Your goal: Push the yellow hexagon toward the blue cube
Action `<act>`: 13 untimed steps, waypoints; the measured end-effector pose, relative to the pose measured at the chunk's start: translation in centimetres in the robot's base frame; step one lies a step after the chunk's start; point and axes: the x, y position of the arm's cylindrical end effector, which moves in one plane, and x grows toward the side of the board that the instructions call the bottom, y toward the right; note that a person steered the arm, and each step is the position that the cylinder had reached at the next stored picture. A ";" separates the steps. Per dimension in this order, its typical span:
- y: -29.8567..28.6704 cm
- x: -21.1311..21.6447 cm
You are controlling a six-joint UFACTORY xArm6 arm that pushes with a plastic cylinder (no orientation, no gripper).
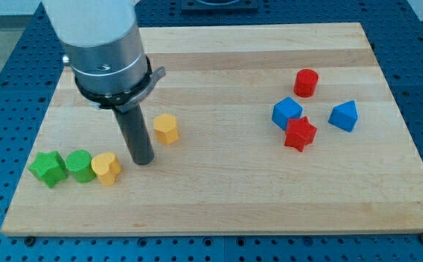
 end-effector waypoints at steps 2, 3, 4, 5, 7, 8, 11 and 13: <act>-0.8 0.1; -0.8 -2.8; 1.3 -4.7; 13.0 -3.5; 10.3 -3.6; 12.2 -4.9; 16.2 -7.9; 17.2 -8.3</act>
